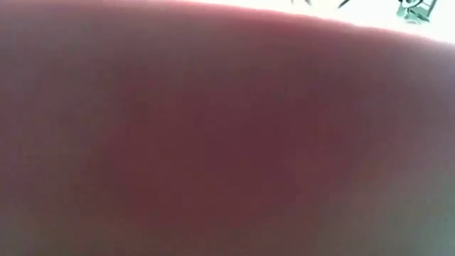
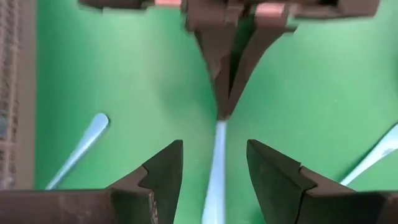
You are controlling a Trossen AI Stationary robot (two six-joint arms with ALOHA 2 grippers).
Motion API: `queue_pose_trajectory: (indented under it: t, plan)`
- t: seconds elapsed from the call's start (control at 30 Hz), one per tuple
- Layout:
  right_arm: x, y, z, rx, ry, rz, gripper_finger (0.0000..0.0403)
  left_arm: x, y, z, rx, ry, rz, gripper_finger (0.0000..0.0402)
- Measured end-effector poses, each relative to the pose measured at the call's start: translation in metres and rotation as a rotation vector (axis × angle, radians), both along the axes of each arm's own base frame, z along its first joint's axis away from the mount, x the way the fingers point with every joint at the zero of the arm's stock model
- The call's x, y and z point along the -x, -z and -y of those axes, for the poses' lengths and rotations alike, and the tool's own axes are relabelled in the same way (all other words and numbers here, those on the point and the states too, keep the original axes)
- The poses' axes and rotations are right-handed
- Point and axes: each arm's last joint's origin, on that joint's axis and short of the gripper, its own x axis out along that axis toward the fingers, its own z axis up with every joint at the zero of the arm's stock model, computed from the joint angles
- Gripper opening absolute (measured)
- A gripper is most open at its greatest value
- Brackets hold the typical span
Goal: Sort silverware
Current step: Put the blue knife into the utensil holder
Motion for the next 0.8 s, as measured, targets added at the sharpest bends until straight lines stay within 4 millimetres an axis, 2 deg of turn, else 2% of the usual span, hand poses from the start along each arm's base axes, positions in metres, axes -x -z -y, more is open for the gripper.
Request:
queue_pose_trajectory:
  t: [0.13,0.33,0.43,0.6,0.8]
  plan:
    - [-0.002,-0.002,0.001,0.023,-0.019,0.016,0.0002,0.000,-0.003,0.003,0.018,-0.002,0.007,0.0180]
    - [-0.001,-0.001,0.002,-0.014,0.009,0.017,0.0001,0.000,0.027,0.010,0.048,0.010,-0.069,0.0180]
    - [0.000,0.002,0.002,-0.064,0.029,0.009,0.0009,0.000,0.033,0.012,0.048,0.014,-0.069,0.0180]
    - [-0.005,0.015,0.000,-0.112,0.024,0.008,0.0065,-0.004,0.044,0.015,0.030,0.025,-0.030,0.0180]
    - [-0.008,0.034,0.001,-0.133,0.057,-0.001,0.0149,-0.004,0.046,0.014,0.010,0.019,-0.020,0.0180]
